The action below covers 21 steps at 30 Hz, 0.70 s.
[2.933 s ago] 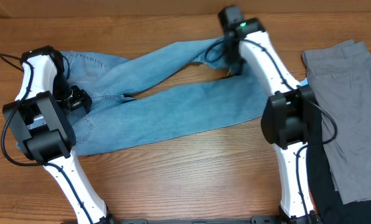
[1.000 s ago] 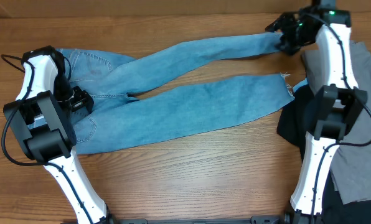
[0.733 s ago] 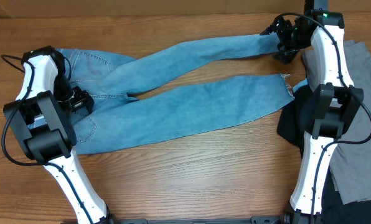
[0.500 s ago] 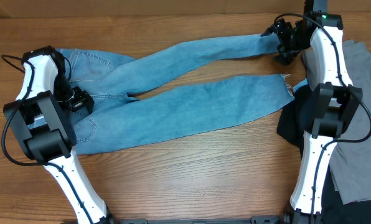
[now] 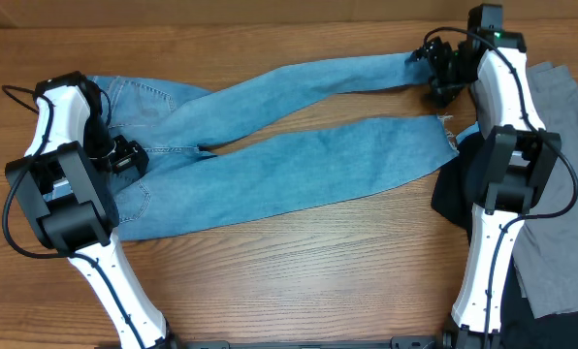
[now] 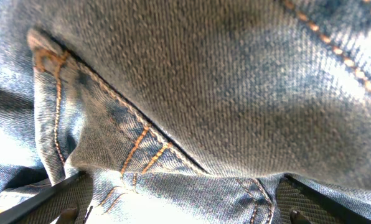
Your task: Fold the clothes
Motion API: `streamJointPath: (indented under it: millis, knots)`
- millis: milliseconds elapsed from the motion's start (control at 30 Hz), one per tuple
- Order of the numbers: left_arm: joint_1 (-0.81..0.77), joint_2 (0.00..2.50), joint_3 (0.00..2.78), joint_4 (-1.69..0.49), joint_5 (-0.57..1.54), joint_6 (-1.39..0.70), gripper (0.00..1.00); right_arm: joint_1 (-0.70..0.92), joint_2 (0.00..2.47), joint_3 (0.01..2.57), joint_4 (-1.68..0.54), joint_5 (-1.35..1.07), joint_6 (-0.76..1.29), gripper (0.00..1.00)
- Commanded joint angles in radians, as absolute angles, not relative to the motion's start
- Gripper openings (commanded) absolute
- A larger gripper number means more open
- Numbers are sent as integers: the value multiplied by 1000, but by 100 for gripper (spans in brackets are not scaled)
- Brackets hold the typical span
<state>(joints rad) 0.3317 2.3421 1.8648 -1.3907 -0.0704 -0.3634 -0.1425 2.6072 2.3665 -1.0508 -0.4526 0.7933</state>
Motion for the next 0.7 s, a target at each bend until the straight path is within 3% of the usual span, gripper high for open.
streamJointPath:
  millis: [0, 200, 500, 667]
  knots:
    - [333, 2351, 1852, -1398, -55, -350, 97, -144, 2616, 2315, -988, -471, 820, 92]
    - [333, 2351, 1852, -1402, -59, -339, 98, -144, 2616, 2310, -950, -472, 820, 88]
    - [334, 2351, 1852, -1403, -59, -339, 98, -143, 2616, 2310, -899, -456, 840, 61]
    - [333, 2351, 1852, -1403, -59, -336, 98, -141, 2616, 2310, -879, -448, 845, 58]
